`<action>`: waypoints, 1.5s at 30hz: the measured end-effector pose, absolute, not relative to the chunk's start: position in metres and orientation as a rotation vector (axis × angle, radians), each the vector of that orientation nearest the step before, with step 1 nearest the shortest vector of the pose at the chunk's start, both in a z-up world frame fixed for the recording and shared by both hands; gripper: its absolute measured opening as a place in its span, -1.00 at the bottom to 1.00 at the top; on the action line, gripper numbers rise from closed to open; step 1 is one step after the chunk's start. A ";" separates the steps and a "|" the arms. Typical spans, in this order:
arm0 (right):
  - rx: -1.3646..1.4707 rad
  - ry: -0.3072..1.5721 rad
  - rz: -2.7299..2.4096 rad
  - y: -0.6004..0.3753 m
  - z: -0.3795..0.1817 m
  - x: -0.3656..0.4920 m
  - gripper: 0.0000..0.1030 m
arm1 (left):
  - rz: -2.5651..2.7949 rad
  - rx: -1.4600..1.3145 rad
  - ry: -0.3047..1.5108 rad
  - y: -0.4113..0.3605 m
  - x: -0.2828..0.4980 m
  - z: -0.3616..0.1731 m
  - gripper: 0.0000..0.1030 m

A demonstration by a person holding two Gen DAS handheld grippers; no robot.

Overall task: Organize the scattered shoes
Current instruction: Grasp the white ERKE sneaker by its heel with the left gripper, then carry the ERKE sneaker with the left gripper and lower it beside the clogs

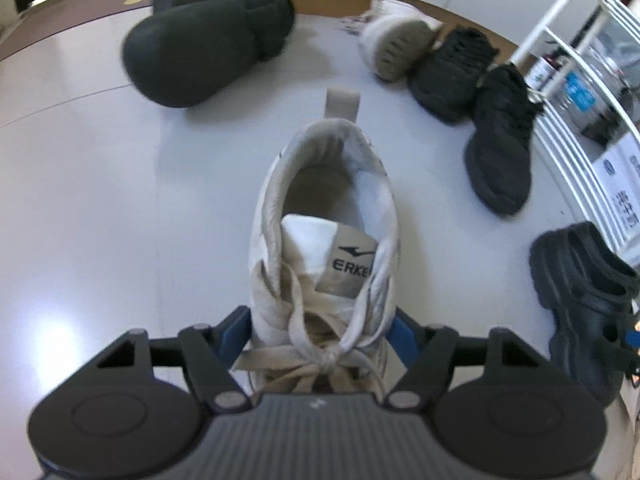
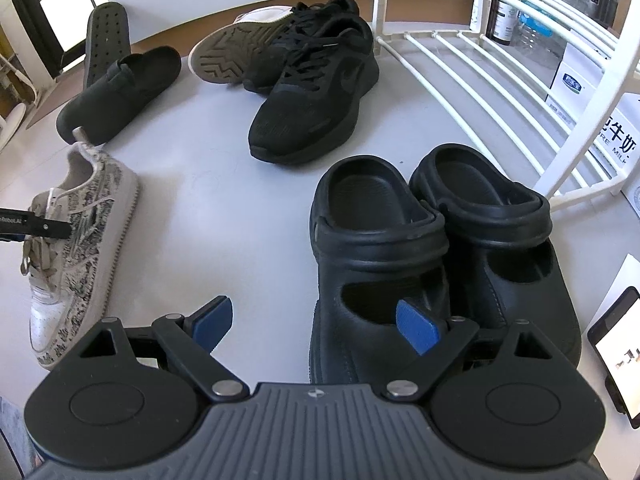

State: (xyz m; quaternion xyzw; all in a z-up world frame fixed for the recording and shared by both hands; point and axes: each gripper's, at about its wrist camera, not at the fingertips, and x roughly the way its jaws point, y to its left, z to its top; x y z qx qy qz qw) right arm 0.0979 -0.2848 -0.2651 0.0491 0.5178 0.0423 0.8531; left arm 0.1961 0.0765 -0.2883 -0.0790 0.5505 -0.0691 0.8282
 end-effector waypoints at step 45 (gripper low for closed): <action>0.135 1.098 0.187 -0.276 -0.265 0.087 0.80 | -0.509 -0.167 1.150 -0.081 0.194 -0.268 0.49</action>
